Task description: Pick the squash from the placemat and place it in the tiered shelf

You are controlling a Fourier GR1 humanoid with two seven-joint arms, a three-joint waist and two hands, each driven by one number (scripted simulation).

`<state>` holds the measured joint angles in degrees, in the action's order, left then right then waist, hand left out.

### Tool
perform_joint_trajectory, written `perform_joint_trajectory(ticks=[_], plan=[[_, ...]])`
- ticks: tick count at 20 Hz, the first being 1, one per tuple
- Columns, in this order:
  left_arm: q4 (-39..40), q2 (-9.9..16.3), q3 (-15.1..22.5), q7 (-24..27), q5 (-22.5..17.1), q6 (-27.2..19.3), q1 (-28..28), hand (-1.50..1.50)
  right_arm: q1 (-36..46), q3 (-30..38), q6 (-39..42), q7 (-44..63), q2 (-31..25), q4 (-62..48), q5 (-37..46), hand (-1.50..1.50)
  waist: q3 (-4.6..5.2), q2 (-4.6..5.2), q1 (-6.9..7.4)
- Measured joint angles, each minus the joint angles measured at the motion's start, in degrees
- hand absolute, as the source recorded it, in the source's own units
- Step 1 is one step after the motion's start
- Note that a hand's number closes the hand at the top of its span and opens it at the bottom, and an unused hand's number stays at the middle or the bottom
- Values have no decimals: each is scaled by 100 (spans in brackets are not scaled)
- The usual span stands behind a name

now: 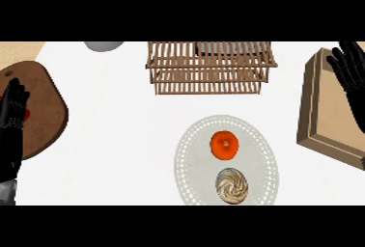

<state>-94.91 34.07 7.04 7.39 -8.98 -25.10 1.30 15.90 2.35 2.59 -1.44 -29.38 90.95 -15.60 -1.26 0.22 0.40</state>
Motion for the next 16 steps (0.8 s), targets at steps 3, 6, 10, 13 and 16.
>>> perform_joint_trajectory(ticks=[3, 6, 10, 13, 16], plan=[[56, -134, 48, -163, -40, 54, 115, 0, 251, -391, 120, -3, 329, -198, 67, 150, 65, 0, 32], [66, -393, 169, -424, -265, 126, 295, 0, 640, -1019, 376, 180, 793, -326, 15, 150, 98, 28, 138], [49, -721, 363, -811, -531, 191, 367, 0, 756, -1152, -177, 387, 1437, -883, 140, -150, 117, 32, 120], [14, -864, 424, -1038, -570, 175, 362, 0, 943, -1037, 218, 227, 1657, -1225, -255, -150, 118, 16, 80], [119, -964, 354, -1007, -613, 254, 328, 0, 858, -1081, 856, 92, 1491, -1138, -412, -150, 122, -4, 19]])
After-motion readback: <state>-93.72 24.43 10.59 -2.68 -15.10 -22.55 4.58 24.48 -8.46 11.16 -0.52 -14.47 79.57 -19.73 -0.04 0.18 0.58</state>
